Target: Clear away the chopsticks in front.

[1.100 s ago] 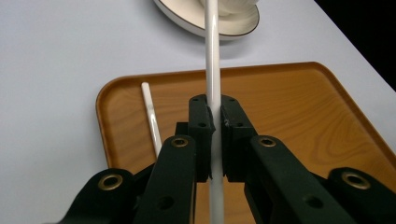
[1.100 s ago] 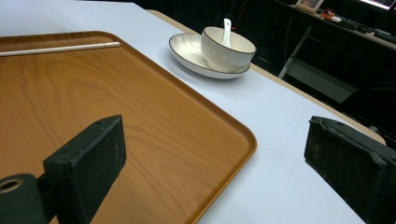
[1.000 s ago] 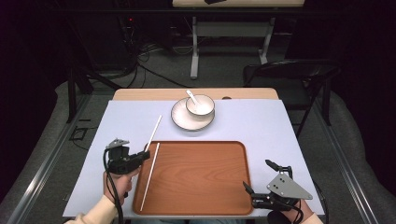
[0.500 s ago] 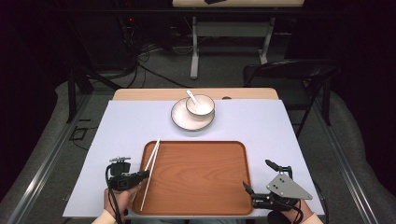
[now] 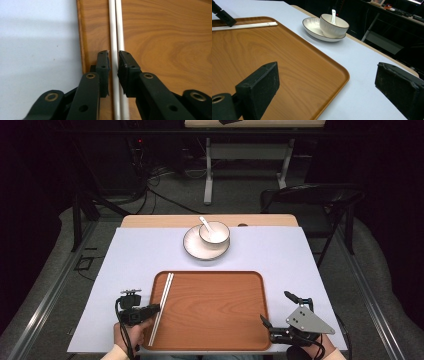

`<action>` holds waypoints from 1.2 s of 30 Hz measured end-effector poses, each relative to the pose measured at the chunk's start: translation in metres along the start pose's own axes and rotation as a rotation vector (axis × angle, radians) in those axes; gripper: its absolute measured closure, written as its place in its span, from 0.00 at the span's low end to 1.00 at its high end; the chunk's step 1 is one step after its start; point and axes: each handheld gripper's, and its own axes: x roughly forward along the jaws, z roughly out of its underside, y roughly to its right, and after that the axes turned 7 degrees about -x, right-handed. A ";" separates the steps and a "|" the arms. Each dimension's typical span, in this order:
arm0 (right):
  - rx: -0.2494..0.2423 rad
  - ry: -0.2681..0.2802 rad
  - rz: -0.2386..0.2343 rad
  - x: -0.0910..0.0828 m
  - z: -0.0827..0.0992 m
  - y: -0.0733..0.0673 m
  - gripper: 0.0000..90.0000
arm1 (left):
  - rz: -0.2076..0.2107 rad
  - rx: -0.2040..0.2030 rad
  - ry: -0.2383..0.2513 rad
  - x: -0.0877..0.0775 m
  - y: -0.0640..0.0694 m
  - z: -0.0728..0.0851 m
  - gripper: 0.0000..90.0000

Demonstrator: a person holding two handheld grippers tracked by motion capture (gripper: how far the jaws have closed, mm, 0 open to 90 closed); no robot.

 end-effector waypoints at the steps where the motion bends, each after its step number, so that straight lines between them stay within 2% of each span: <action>1: 0.000 0.000 0.001 0.000 0.000 0.000 0.06 | 0.002 0.002 0.002 0.000 0.000 0.000 0.86; 4: 0.000 0.002 0.002 0.000 0.000 0.000 0.06 | 0.015 0.019 -0.005 0.000 0.001 0.000 0.82; 7: 0.001 0.003 0.000 0.000 0.000 0.000 0.06 | 0.028 0.052 0.007 -0.004 0.007 -0.001 0.72; 12: -0.001 0.002 0.002 0.000 0.000 0.000 0.06 | 0.029 0.204 0.072 -0.019 0.019 -0.009 0.51; 14: -0.003 0.002 0.003 0.000 0.000 0.000 0.06 | 0.073 0.276 0.096 -0.028 0.023 -0.013 0.45; 15: -0.002 0.002 0.003 0.000 0.000 0.000 0.06 | 0.073 0.304 0.113 -0.032 0.025 -0.013 0.41; 17: -0.002 0.001 0.003 0.000 0.000 0.000 0.06 | 0.103 0.397 0.142 -0.042 0.029 -0.013 0.34; 18: -0.002 0.002 0.003 0.000 0.000 0.000 0.06 | 0.092 0.425 0.168 -0.047 0.031 -0.013 0.32; 20: -0.003 0.001 0.003 0.000 0.000 0.000 0.06 | 0.124 0.487 0.187 -0.055 0.031 -0.014 0.25; 22: -0.004 0.001 0.003 0.000 0.000 0.000 0.06 | 0.135 0.529 0.204 -0.064 0.029 -0.015 0.17; 24: -0.006 0.002 0.004 -0.001 0.000 -0.001 0.06 | 0.155 0.545 0.210 -0.070 0.026 -0.016 0.14; 27: -0.006 0.000 0.004 0.000 0.000 -0.001 0.06 | 0.153 0.567 0.239 -0.081 0.017 -0.017 0.10; 33: -0.005 -0.002 0.003 0.000 0.000 -0.001 0.07 | 0.150 0.548 0.295 -0.099 -0.004 -0.016 0.08; 36: -0.006 -0.001 0.005 0.000 0.000 -0.001 0.07 | 0.125 0.545 0.302 -0.102 -0.015 -0.012 0.06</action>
